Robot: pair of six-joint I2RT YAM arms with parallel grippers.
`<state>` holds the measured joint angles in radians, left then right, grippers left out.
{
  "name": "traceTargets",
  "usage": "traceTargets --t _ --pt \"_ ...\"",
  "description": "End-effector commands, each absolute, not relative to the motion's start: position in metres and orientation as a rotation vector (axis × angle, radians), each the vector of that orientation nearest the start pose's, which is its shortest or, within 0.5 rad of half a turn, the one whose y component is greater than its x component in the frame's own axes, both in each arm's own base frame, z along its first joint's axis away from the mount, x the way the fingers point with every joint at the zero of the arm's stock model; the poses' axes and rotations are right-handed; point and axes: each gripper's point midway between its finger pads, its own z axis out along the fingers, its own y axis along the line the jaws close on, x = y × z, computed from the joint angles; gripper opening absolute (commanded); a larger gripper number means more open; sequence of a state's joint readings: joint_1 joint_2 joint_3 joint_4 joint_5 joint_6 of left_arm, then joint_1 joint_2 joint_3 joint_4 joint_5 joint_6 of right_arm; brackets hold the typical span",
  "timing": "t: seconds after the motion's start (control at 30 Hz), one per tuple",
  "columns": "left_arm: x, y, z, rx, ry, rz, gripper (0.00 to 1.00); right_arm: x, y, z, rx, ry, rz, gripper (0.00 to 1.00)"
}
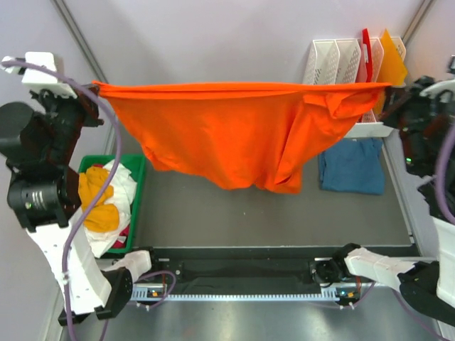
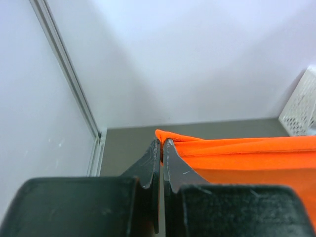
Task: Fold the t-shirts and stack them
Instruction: Grap the side of the flattened tshirt closest away from the robot with both arms
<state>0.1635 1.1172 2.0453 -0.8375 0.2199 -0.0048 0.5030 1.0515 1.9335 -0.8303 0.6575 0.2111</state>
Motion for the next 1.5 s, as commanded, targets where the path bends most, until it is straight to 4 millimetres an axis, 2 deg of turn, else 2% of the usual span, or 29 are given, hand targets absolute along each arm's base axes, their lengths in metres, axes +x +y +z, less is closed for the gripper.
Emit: traceTargets --t 0.0,0.13,0.3,0.37,0.47,0.57,0.63,0.67,0.77,0.8,0.83,0.87,0.9,0.93,0.97,1.0,1.03,1.07,1.1,1.13,1.17,1.23,1.27,1.3,1.33,1.37,1.4,1.43,1.47 --pt "0.212 0.027 0.61 -0.083 1.304 0.094 0.0 0.185 -0.04 0.603 0.444 1.28 0.004 0.0" --pt "0.185 0.027 0.62 -0.085 1.244 0.13 0.0 0.166 -0.05 0.625 0.463 1.208 0.038 0.0" --pt "0.16 0.028 0.61 -0.075 1.245 0.179 0.0 0.162 -0.039 0.622 0.427 1.217 0.128 0.0" --pt "0.143 0.026 0.609 -0.064 1.229 0.195 0.0 0.155 -0.042 0.622 0.425 1.209 0.134 0.0" --pt "0.123 0.037 0.611 -0.11 1.211 0.249 0.0 0.145 -0.049 0.629 0.427 1.187 0.129 0.0" --pt "0.119 0.041 0.612 -0.13 1.207 0.246 0.0 0.142 -0.051 0.638 0.426 1.165 0.125 0.0" --pt "0.139 0.043 0.596 -0.126 1.27 0.25 0.0 0.158 -0.041 0.632 0.402 1.205 0.113 0.0" --pt "0.152 0.039 0.586 -0.105 1.31 0.233 0.0 0.181 -0.025 0.619 0.379 1.275 0.109 0.0" --pt "0.217 0.039 0.533 -0.081 1.503 0.207 0.0 0.245 0.013 0.571 0.347 1.447 0.056 0.0" --pt "0.247 0.042 0.513 -0.081 1.577 0.216 0.0 0.267 0.024 0.547 0.325 1.509 0.017 0.0" --pt "0.267 0.046 0.504 -0.087 1.593 0.228 0.0 0.281 0.028 0.539 0.327 1.522 0.0 0.0" --pt "0.28 0.048 0.501 -0.079 1.597 0.246 0.0 0.305 0.031 0.532 0.342 1.533 -0.036 0.0" --pt "0.3 0.051 0.496 -0.08 1.616 0.253 0.0 0.311 0.03 0.541 0.357 1.513 -0.039 0.0" --pt "0.305 0.052 0.519 -0.083 1.549 0.256 0.0 0.317 0.03 0.549 0.365 1.5 -0.043 0.0" --pt "0.31 0.052 0.53 -0.079 1.526 0.258 0.0 0.331 0.034 0.553 0.364 1.498 -0.07 0.0" --pt "0.329 0.055 0.531 -0.085 1.541 0.265 0.0 0.323 0.029 0.583 0.39 1.418 -0.034 0.0" --pt "0.323 0.057 0.563 -0.1 1.472 0.27 0.0 0.321 0.029 0.597 0.397 1.38 -0.017 0.0" --pt "0.326 0.059 0.573 -0.112 1.461 0.277 0.0 0.323 0.033 0.61 0.387 1.348 -0.009 0.0" --pt "0.343 0.061 0.573 -0.118 1.481 0.277 0.0 0.308 0.03 0.635 0.397 1.284 0.027 0.0" --pt "0.324 0.058 0.611 -0.119 1.387 0.267 0.0 0.302 0.033 0.643 0.391 1.262 0.035 0.0" --pt "0.319 0.056 0.617 -0.12 1.381 0.252 0.0 0.284 0.038 0.656 0.371 1.234 0.009 0.0" --pt "0.297 0.051 0.637 -0.116 1.313 0.229 0.0 0.267 0.048 0.659 0.353 1.245 -0.038 0.0" --pt "0.288 0.048 0.643 -0.116 1.28 0.217 0.0 0.246 0.045 0.665 0.367 1.241 -0.038 0.0" --pt "0.262 0.045 0.652 -0.114 1.236 0.208 0.0 0.25 0.059 0.65 0.328 1.279 -0.072 0.0" --pt "0.269 0.043 0.631 -0.102 1.288 0.199 0.0 0.247 0.063 0.645 0.317 1.292 -0.068 0.0" --pt "0.266 0.041 0.623 -0.099 1.302 0.187 0.0 0.237 0.056 0.64 0.334 1.301 -0.045 0.0" --pt "0.246 0.039 0.621 -0.1 1.292 0.182 0.0 0.242 0.067 0.621 0.299 1.339 -0.08 0.0" --pt "0.253 0.04 0.597 -0.106 1.355 0.177 0.0 0.242 0.068 0.611 0.291 1.36 -0.09 0.0" --pt "0.248 0.039 0.588 -0.107 1.373 0.171 0.0 0.231 0.058 0.604 0.319 1.374 -0.059 0.0"
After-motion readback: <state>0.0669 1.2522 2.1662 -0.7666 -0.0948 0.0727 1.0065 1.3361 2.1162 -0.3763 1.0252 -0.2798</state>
